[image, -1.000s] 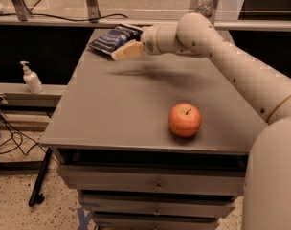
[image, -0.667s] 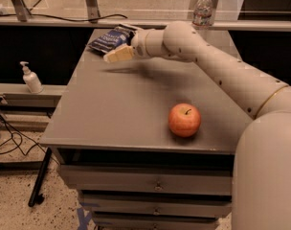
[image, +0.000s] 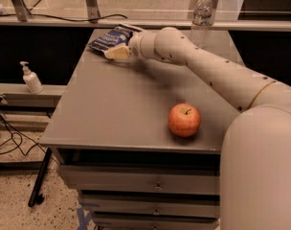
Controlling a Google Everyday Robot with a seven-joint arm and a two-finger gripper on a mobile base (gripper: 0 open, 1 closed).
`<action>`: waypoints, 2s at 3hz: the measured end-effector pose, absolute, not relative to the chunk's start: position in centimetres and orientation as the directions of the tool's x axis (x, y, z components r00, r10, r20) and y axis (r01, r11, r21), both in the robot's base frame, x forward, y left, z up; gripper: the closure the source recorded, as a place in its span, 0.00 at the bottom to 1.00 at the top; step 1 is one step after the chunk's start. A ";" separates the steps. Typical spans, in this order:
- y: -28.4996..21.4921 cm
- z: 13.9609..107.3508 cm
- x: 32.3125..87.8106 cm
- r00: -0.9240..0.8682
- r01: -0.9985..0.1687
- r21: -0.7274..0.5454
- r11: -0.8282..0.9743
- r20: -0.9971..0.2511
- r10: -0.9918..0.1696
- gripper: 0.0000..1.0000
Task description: Move blue chip bag near apple
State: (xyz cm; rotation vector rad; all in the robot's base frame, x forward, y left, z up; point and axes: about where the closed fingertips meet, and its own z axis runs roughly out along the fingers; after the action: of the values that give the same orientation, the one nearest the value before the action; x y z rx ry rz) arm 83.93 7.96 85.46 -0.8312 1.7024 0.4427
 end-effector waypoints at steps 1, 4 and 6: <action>6.7 85.2 84.1 -0.124 -0.687 -0.135 0.715 -0.947 -0.297 0.41; 2.6 84.5 82.0 -0.160 -0.601 -0.145 0.786 -0.942 -0.296 1.00; -2.3 87.4 76.4 -0.126 -0.651 -0.165 0.741 -0.939 -0.320 1.00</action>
Offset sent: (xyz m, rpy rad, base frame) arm -0.0101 -0.0503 -0.0105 -0.0245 -0.0062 -0.1601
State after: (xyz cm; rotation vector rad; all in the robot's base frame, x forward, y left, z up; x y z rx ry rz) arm 76.43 -2.30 87.42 -0.7728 1.7262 0.3383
